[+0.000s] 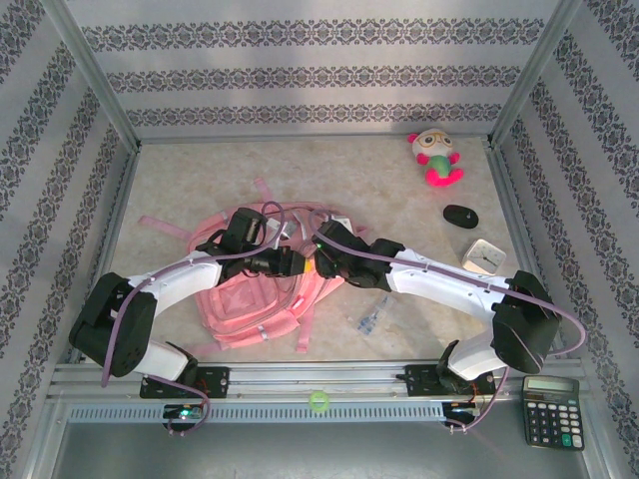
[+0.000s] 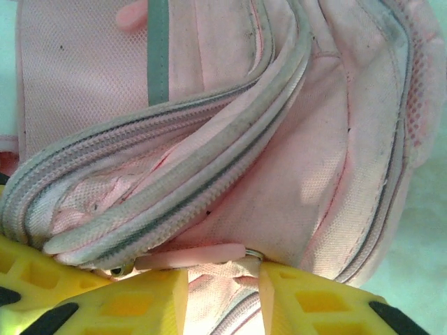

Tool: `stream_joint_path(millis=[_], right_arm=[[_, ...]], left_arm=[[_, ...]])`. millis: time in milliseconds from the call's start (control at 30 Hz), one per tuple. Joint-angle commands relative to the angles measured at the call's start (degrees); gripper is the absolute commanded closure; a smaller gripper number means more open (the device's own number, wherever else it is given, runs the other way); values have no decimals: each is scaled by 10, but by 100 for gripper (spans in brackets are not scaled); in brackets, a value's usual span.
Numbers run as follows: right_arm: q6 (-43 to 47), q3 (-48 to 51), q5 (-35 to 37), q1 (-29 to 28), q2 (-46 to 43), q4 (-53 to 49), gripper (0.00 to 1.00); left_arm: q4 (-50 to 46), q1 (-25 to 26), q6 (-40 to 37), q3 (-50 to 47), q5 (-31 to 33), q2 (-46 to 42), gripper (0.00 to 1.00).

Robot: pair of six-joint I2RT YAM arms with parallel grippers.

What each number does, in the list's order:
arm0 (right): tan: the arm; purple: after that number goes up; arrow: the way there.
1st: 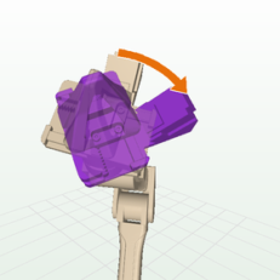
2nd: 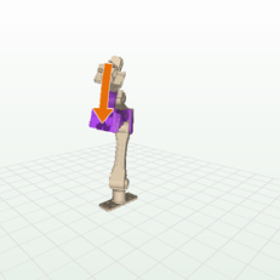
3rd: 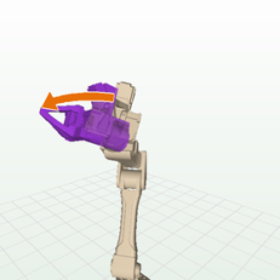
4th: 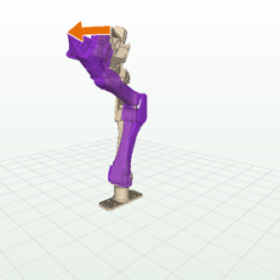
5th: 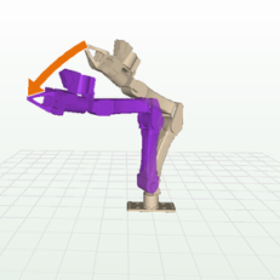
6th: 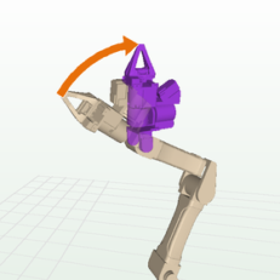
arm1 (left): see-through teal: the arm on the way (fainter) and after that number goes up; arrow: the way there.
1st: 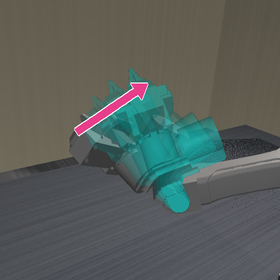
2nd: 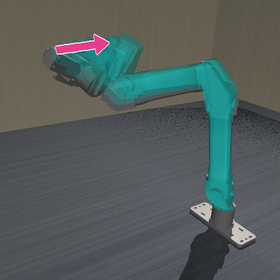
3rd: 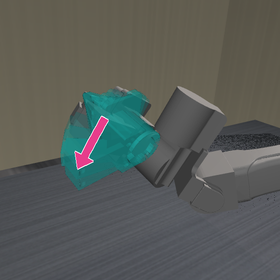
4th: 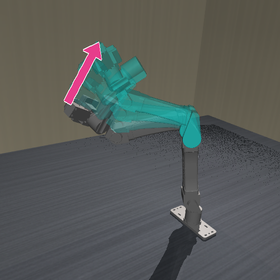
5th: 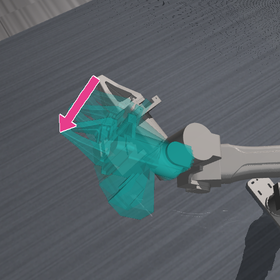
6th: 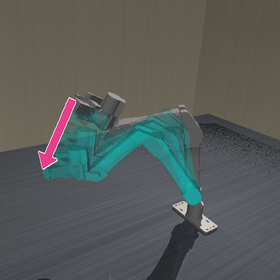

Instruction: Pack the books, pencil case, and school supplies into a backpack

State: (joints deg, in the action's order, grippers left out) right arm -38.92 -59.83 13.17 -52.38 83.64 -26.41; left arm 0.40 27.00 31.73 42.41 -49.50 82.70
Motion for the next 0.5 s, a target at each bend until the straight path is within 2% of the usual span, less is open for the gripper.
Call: stream_joint_path(millis=[0,133,333,467], right_arm=[[76,-10,17,4,12,45,64],[149,-6,-57,12,16,84,68],[200,7,-155,46,0,78,93],[198,19,-285,89,-9,82,100]], left_arm=[[-78,5,9,-3,-32,11,100],[-80,5,5,-1,-32,13,100],[-118,5,-34,7,-13,11,100],[-181,5,-102,20,32,3,100]])
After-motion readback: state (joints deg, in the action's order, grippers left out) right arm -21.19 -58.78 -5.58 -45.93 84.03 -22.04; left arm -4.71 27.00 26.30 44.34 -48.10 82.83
